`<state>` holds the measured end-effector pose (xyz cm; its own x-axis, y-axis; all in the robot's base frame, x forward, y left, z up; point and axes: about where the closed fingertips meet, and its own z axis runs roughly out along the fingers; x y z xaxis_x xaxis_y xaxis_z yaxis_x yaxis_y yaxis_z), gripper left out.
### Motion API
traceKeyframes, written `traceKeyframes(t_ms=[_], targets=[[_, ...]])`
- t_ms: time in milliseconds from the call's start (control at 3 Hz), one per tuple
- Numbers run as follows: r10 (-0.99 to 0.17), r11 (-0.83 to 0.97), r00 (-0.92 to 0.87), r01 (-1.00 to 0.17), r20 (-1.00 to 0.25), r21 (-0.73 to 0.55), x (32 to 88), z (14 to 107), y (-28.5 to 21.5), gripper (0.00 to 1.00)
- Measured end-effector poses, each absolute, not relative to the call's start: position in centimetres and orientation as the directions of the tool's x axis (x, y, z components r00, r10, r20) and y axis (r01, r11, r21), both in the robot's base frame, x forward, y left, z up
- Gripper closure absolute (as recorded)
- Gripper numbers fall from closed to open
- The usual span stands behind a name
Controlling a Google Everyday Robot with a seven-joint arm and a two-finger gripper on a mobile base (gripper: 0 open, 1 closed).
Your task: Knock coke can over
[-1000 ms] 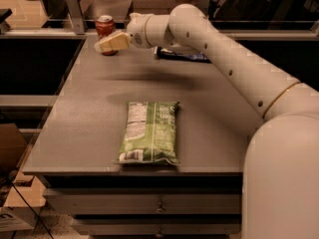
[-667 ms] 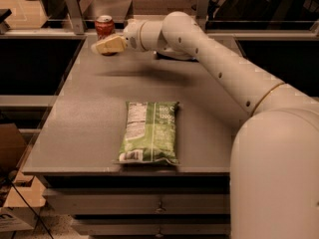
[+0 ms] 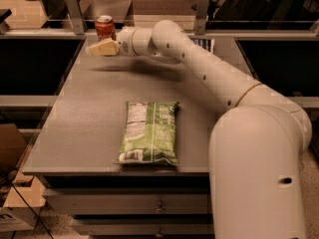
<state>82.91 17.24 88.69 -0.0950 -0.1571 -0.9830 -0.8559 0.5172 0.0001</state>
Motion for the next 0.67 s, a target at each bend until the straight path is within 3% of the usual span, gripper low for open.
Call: traceKeyframes(t_ms=[333, 667], targets=[[-0.137, 0.515, -0.11, -0.857, -0.984, 0.024, 83.83, 88.19, 18.33, 0.17], [-0.14, 0.511, -0.106, -0.859, -0.984, 0.02, 84.35, 88.26, 18.86, 0.41]])
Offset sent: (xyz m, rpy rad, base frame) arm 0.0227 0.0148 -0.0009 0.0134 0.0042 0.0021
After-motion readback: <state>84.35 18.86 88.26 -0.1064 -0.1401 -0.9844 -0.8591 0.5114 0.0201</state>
